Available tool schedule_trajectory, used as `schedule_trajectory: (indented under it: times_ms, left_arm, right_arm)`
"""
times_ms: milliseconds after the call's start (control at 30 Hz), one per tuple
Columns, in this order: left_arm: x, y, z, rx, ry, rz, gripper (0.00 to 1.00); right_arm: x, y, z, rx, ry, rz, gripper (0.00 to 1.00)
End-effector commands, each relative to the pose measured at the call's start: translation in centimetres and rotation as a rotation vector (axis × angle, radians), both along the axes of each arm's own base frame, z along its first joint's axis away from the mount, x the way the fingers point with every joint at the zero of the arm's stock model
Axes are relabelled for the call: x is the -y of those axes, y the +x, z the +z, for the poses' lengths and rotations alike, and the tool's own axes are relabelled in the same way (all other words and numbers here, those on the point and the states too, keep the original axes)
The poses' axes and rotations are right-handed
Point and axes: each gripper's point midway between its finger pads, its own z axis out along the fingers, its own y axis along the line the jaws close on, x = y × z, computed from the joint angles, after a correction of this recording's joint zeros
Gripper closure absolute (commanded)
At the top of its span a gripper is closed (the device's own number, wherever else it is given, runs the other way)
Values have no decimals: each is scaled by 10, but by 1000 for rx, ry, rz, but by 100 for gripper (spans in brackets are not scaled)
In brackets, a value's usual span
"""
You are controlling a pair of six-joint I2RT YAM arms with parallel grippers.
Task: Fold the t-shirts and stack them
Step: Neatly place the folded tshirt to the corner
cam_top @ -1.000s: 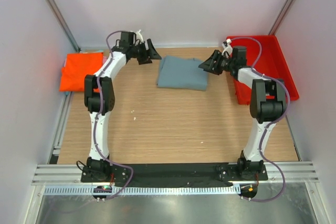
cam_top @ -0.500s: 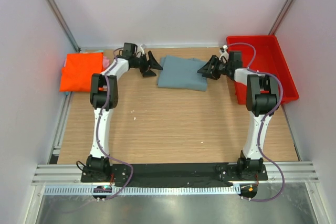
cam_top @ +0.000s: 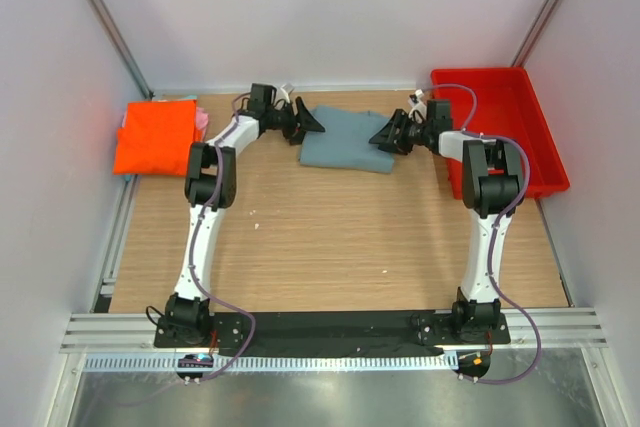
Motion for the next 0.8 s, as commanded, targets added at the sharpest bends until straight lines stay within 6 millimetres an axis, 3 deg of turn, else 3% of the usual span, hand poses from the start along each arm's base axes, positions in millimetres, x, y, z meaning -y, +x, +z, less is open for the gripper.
schedule_trajectory:
  times_ms: [0,167,267,300,367,500,533,600,633,667,700,733,767]
  left_arm:
    - [8,-2,-31,-40,17,8,47]
    - [12,-2,-32,-41,-14,1,67]
    - [13,-4,-31,-45,-26,-13,87]
    - [12,-5,-27,-40,-29,-18,100]
    - [7,-8,-19,-52,-40,-28,100]
    - [-17,-9,27,27,-16,-47,100]
    - [-25,-15,50,22,8,-48,100]
    - [-42,-18,64,85,74,-64,100]
    - [-51,-30,69,51,109,-72,100]
    - [-62,-31,89,91,134,-67,100]
    - [-73,-31,91,141,204,-74,100]
    - [-82,-45,92,100,248,-85,100]
    - [-92,-48,105,126,283,-82,100]
  right_arm:
    - [-8,2,-1,18,-27,21,43]
    - [-12,-1,-9,2,-33,33,43]
    - [-12,-3,-4,10,-36,40,43]
    - [-12,-5,-2,15,-40,46,44]
    - [-11,-9,10,41,-51,59,44]
    - [3,-24,63,138,-101,68,43]
    - [9,-26,97,239,-137,76,43]
    - [23,-37,110,258,-231,50,41]
    - [27,-43,139,348,-275,57,41]
    - [33,-50,143,350,-310,48,40]
    - [37,-58,147,365,-340,46,40]
    - [40,-68,169,423,-358,33,39]
    - [44,-74,177,459,-387,35,37]
